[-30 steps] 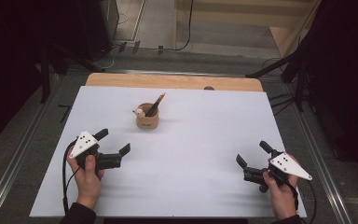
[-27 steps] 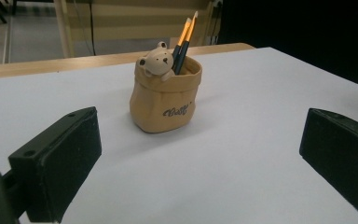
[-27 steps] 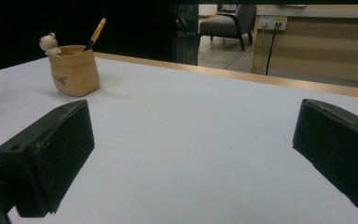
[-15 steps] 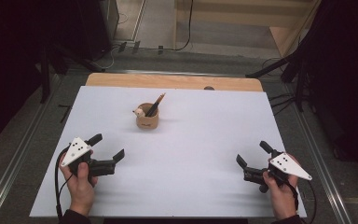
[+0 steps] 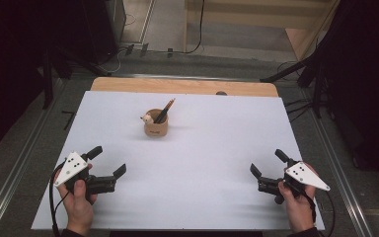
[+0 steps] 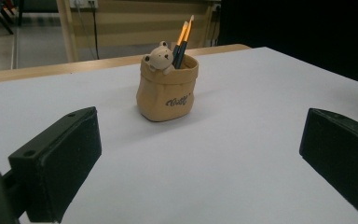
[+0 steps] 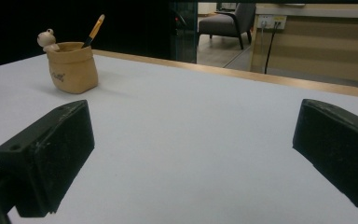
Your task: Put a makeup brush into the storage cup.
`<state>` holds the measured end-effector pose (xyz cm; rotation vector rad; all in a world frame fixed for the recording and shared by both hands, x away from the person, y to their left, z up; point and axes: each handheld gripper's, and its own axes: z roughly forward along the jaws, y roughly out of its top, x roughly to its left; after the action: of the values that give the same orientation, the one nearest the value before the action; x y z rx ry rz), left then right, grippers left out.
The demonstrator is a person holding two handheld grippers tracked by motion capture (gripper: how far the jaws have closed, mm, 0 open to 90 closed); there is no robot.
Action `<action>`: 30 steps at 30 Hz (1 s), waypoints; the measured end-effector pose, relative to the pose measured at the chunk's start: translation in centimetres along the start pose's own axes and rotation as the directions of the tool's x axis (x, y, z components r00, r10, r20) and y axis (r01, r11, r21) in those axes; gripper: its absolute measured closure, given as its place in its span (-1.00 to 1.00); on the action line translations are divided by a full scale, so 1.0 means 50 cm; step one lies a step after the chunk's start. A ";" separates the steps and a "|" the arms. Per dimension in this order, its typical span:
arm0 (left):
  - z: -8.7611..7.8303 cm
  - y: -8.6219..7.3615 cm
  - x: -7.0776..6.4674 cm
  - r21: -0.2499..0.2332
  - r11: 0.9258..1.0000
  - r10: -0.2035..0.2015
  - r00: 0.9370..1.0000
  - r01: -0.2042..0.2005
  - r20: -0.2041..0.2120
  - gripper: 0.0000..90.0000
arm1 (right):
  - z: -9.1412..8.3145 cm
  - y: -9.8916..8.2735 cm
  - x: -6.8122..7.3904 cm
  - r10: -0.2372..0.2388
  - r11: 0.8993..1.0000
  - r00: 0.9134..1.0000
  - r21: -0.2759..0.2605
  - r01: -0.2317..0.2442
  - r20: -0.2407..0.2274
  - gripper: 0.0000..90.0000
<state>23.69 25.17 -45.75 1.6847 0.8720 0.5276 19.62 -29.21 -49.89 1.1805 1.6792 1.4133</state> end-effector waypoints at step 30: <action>-0.057 -0.013 0.016 -0.025 1.000 -0.012 1.000 0.012 0.004 -1.00 | 0.001 -0.003 0.005 -0.010 1.000 1.000 0.016 0.010 -0.012 -1.00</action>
<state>21.94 27.67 -45.63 1.6564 0.8687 0.5245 19.53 -28.97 -50.02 1.1729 1.7054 1.4060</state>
